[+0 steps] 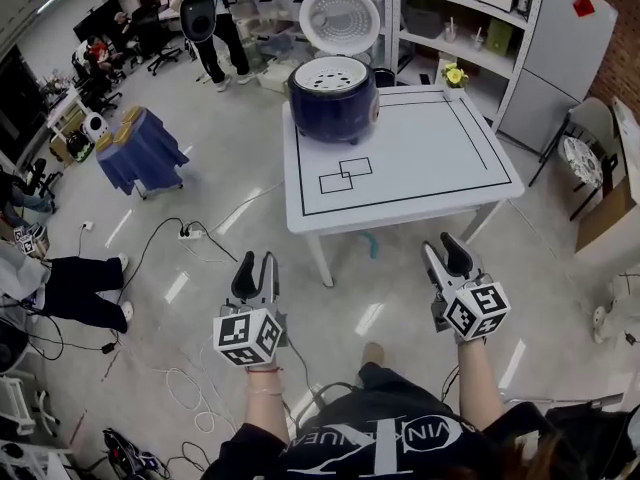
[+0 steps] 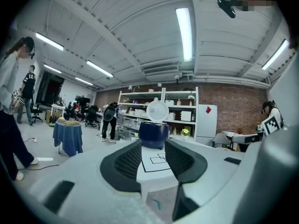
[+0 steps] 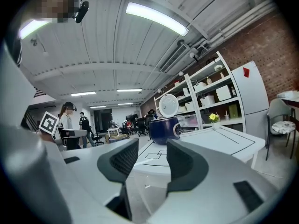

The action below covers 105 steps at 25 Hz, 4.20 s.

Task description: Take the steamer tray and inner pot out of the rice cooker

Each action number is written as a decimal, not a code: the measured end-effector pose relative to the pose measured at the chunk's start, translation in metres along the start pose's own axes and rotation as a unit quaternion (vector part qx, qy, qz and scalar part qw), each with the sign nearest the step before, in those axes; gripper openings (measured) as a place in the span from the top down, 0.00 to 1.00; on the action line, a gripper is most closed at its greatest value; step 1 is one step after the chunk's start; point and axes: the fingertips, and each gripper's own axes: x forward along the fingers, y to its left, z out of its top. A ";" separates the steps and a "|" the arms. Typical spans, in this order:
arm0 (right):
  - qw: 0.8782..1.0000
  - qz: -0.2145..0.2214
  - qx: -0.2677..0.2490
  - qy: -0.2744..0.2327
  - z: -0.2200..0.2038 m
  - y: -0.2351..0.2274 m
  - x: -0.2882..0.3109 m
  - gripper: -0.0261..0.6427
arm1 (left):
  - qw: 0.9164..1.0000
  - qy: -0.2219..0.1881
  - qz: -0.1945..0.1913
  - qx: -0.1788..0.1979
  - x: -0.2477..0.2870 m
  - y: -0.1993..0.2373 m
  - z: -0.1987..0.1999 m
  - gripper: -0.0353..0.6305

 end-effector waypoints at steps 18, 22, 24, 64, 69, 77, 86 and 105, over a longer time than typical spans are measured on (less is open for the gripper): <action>1.000 0.023 -0.004 -0.003 0.022 -0.070 0.096 0.71 | 1.000 -0.010 -0.006 0.006 0.131 -0.021 0.015 0.74; 1.000 0.023 0.003 0.002 0.019 -0.077 0.107 0.71 | 1.000 -0.004 -0.003 0.007 0.141 -0.018 0.014 0.74; 1.000 0.025 0.006 0.002 0.019 -0.080 0.116 0.71 | 1.000 -0.002 0.001 0.007 0.149 -0.013 0.015 0.74; 0.996 0.033 -0.075 0.031 0.120 -0.141 0.459 0.71 | 0.997 -0.004 -0.071 0.011 0.482 0.066 0.098 0.74; 0.979 0.015 -0.186 0.088 0.134 -0.148 0.503 0.71 | 0.996 0.003 -0.086 0.032 0.508 0.067 0.107 0.74; 0.926 0.001 -0.296 0.235 0.112 -0.168 0.568 0.70 | 0.995 0.005 -0.084 0.054 0.529 0.055 0.112 0.74; 0.868 0.003 -0.377 0.324 0.085 -0.181 0.603 0.68 | 0.996 0.014 -0.071 0.046 0.546 0.052 0.107 0.74; 0.879 0.018 -0.403 0.253 0.115 -0.178 0.608 0.81 | 0.998 0.021 -0.049 0.027 0.535 0.063 0.095 0.74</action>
